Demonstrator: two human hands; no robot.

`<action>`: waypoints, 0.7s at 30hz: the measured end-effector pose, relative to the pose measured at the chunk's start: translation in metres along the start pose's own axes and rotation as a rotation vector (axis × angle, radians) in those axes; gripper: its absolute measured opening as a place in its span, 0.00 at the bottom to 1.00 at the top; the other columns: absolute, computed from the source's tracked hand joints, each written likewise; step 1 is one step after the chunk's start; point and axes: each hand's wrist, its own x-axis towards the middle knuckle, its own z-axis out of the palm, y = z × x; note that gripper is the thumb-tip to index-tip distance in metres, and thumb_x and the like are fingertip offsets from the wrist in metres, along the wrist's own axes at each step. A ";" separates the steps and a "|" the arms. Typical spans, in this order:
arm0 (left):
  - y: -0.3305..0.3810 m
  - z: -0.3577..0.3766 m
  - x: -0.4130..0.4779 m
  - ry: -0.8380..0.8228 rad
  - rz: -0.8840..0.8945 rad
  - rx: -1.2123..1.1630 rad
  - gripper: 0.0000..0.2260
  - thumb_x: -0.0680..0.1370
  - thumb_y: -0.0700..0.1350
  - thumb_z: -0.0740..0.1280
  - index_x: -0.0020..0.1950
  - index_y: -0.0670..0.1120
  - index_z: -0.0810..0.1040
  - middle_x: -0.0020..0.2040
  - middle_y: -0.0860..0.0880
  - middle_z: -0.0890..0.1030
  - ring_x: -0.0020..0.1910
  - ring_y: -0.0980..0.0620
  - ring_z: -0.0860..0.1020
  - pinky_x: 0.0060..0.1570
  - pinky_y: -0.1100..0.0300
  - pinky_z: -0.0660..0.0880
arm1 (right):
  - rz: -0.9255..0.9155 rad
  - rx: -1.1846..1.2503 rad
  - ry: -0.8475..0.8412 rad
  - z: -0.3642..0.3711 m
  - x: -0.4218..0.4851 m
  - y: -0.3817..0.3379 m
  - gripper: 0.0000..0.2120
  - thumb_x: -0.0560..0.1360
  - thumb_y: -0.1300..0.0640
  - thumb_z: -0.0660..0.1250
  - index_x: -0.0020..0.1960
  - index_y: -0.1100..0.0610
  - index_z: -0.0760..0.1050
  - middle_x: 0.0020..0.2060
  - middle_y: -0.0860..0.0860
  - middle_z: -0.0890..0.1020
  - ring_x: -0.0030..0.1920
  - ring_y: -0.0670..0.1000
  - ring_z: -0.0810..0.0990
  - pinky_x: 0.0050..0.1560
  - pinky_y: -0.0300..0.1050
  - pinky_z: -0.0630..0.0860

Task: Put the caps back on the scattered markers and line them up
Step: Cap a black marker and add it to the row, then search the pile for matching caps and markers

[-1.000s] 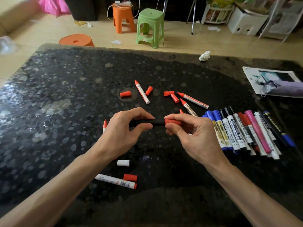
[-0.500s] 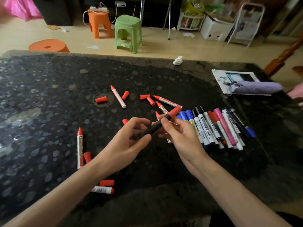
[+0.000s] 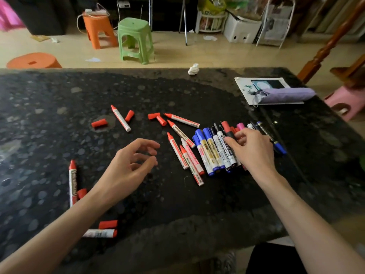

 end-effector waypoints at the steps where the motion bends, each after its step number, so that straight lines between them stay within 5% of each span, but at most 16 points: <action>1: 0.000 0.000 0.000 0.005 -0.001 0.003 0.14 0.80 0.36 0.69 0.58 0.54 0.81 0.52 0.50 0.81 0.49 0.50 0.85 0.53 0.37 0.81 | 0.004 -0.003 0.006 0.001 0.001 -0.001 0.16 0.77 0.44 0.74 0.58 0.54 0.82 0.45 0.49 0.86 0.45 0.50 0.83 0.45 0.45 0.76; 5: 0.002 -0.003 0.001 0.019 -0.009 0.022 0.14 0.80 0.37 0.70 0.57 0.56 0.81 0.53 0.50 0.82 0.50 0.49 0.84 0.55 0.40 0.80 | -0.006 -0.049 0.033 0.005 0.005 -0.003 0.14 0.78 0.45 0.73 0.58 0.53 0.82 0.46 0.49 0.86 0.47 0.51 0.85 0.46 0.49 0.81; 10: 0.003 -0.018 0.005 0.083 -0.014 0.039 0.13 0.80 0.36 0.70 0.56 0.54 0.82 0.52 0.49 0.83 0.49 0.50 0.85 0.56 0.43 0.80 | -0.203 -0.046 0.025 0.018 -0.004 -0.023 0.11 0.79 0.49 0.71 0.60 0.51 0.80 0.52 0.48 0.80 0.52 0.49 0.78 0.49 0.46 0.75; 21: 0.002 -0.082 -0.005 0.209 -0.001 0.084 0.12 0.81 0.34 0.67 0.55 0.50 0.82 0.49 0.46 0.83 0.45 0.52 0.85 0.50 0.58 0.79 | -0.762 0.201 -0.550 0.066 -0.093 -0.109 0.15 0.75 0.41 0.73 0.59 0.46 0.80 0.51 0.42 0.78 0.53 0.42 0.77 0.56 0.47 0.77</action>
